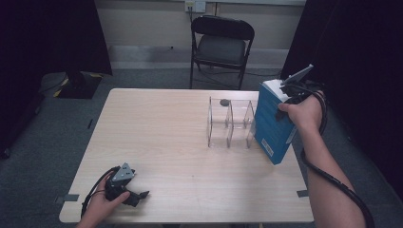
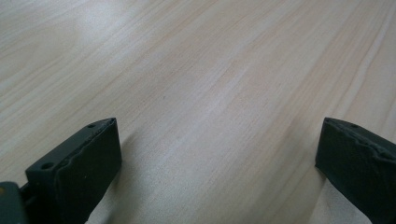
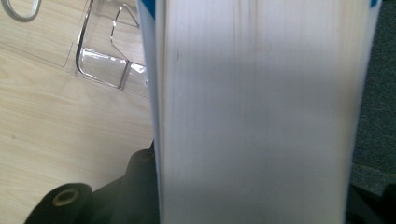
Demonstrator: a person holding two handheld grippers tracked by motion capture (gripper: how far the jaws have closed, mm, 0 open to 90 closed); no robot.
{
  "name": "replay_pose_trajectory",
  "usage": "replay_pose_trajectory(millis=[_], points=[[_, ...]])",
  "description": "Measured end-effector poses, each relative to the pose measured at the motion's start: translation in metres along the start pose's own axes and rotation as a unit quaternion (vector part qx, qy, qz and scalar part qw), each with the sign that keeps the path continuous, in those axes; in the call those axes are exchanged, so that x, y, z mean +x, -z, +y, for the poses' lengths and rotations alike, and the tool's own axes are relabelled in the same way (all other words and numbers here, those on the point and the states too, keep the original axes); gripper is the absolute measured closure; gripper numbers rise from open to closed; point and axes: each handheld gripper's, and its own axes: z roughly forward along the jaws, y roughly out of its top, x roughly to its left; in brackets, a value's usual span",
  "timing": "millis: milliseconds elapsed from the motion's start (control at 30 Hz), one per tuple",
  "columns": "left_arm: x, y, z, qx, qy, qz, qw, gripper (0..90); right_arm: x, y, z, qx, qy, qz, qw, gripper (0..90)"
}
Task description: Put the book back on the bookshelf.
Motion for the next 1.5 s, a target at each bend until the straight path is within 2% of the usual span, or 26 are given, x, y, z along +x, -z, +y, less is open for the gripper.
replay_pose_trajectory(millis=[433,600,800,1033,1300,1500], points=[[0.0,0.0,0.0,0.001,-0.004,0.002,1.0,0.0,-0.004,-0.008,0.008,-0.016,-0.026,0.001,0.9996,61.7],[0.0,0.0,0.0,0.001,-0.004,0.002,1.0,0.0,-0.002,-0.013,0.012,-0.014,-0.024,-0.007,0.9996,61.7],[0.0,0.0,0.0,0.0,0.0,0.0,1.0,0.0,-0.001,-0.019,0.014,-0.024,-0.036,-0.006,0.999,61.7],[0.0,0.0,0.0,0.0,0.0,0.0,1.0,0.0,0.001,-0.026,0.016,-0.035,-0.038,-0.011,0.9986,61.7],[0.0,0.0,0.0,0.001,-0.004,0.002,1.0,0.0,0.003,-0.033,0.021,-0.03,-0.043,-0.015,0.9985,61.7],[0.0,0.0,0.0,0.001,-0.004,0.002,1.0,0.0,0.003,-0.036,0.021,-0.043,-0.052,-0.017,0.9975,61.7]])
